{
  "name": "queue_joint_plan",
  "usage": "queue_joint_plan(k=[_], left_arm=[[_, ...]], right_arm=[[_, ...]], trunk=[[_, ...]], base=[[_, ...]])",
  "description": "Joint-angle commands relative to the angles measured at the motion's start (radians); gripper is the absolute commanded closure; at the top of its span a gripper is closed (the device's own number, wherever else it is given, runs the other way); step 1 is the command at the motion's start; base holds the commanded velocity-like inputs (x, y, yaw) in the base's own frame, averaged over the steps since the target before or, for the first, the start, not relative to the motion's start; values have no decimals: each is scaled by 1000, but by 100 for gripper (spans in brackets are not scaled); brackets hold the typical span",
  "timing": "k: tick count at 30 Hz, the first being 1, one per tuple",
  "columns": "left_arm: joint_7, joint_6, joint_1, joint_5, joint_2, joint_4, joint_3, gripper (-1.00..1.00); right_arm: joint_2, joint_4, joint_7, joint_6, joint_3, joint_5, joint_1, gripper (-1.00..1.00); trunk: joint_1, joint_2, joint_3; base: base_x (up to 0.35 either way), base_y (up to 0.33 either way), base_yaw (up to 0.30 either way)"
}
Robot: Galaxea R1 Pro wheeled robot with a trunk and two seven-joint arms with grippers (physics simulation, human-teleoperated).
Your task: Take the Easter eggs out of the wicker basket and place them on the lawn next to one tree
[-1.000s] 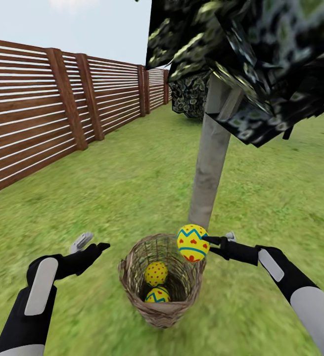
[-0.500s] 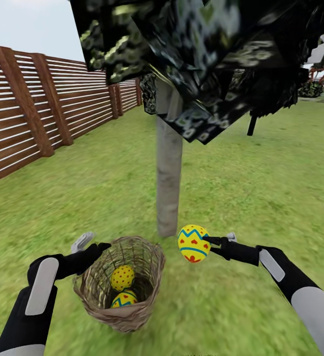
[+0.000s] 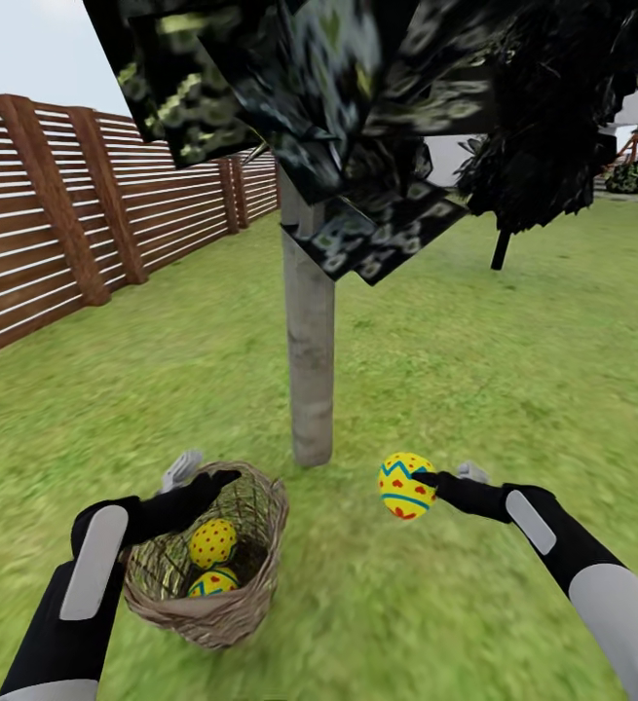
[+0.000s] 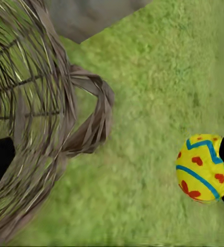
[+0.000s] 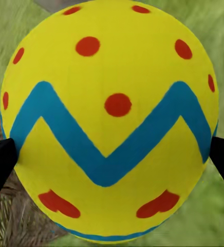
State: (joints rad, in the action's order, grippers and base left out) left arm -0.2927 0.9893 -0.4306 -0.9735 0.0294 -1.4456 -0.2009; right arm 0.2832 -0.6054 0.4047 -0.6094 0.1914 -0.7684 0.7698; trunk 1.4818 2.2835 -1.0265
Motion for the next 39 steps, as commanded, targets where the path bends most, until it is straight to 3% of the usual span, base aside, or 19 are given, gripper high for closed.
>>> queue_joint_plan(k=[1, 4, 7, 9, 10, 13, 15, 17, 19, 22, 23, 25, 27, 30, 33, 39], left_arm=[[21, 7, -1, -21, 1, -1, -1, -100], [98, 12, -1, -35, 1, -1, -1, -100], [234, 16, -1, -65, -1, -1, 0, -100], [352, 15, 1, -74, -4, 23, 2, -100], [407, 15, 1, -75, -6, 46, 13, -100], [604, 12, 1, -76, -16, 114, 108, -100], [646, 12, 1, -76, -15, 121, 126, -100], [659, 11, 1, -76, -11, 124, 139, -100], [676, 10, 1, -77, -10, 122, 165, -100], [748, 6, 1, -75, -2, 125, 188, -100], [755, 5, 1, -75, -1, 125, 205, -100], [761, -1, 1, -75, 3, 127, 256, -100], [763, -40, 1, -74, 10, 127, 329, -100], [764, -99, 1, -76, 20, 127, 420, -100], [764, -141, 1, -75, 24, 128, 439, -100], [764, -147, 1, -77, 24, 125, 461, -100]], right_arm=[[1, -2, -20, 3, 5, -3, 0, 100], [0, -3, -56, 27, 7, -2, 0, 100], [-16, -5, -139, 48, 8, 4, 0, 100], [-42, -5, -182, 62, 8, 61, 0, 100], [-55, -2, -191, 82, 8, 98, 0, 100], [-126, 7, -246, 156, 7, 228, 0, 100], [-169, 12, -292, 186, 7, 296, 0, 100], [-221, 36, -348, 219, 8, 421, 0, 100], [-253, 51, -367, 236, 7, 535, 0, 100], [-265, 57, -376, 306, 8, 676, -1, 100], [-265, 58, -389, 321, 8, 703, -1, 100], [-289, 67, -450, 336, 7, 728, -1, 100], [-322, 88, -559, 339, 7, 734, -1, 100], [-331, 118, -614, 342, 8, 732, -1, 100], [-373, 163, -623, 341, 9, 736, -1, 100], [-405, 254, -623, 339, 12, 737, -1, 100]], trunk=[[0, 0, -1], [0, 0, -1], [0, 0, -1], [0, 0, -1], [0, 0, -1], [0, 0, -1], [0, 0, -1], [0, 0, -1], [0, 0, -1], [0, 0, -1], [0, 0, -1], [0, 0, -1], [0, 0, -1], [0, 0, -3], [0, 0, -5], [0, 0, -11]], base=[[0, -313, 291], [9, -313, 291], [106, -286, 291], [72, -106, 291], [25, -37, 292], [6, -9, 186], [1, -1, 30], [0, 0, 5], [0, -27, 1], [67, -206, 27], [131, -271, 180], [162, -270, 256], [198, -253, 283], [202, -214, 283], [46, -46, 272], [2, -2, 265]])
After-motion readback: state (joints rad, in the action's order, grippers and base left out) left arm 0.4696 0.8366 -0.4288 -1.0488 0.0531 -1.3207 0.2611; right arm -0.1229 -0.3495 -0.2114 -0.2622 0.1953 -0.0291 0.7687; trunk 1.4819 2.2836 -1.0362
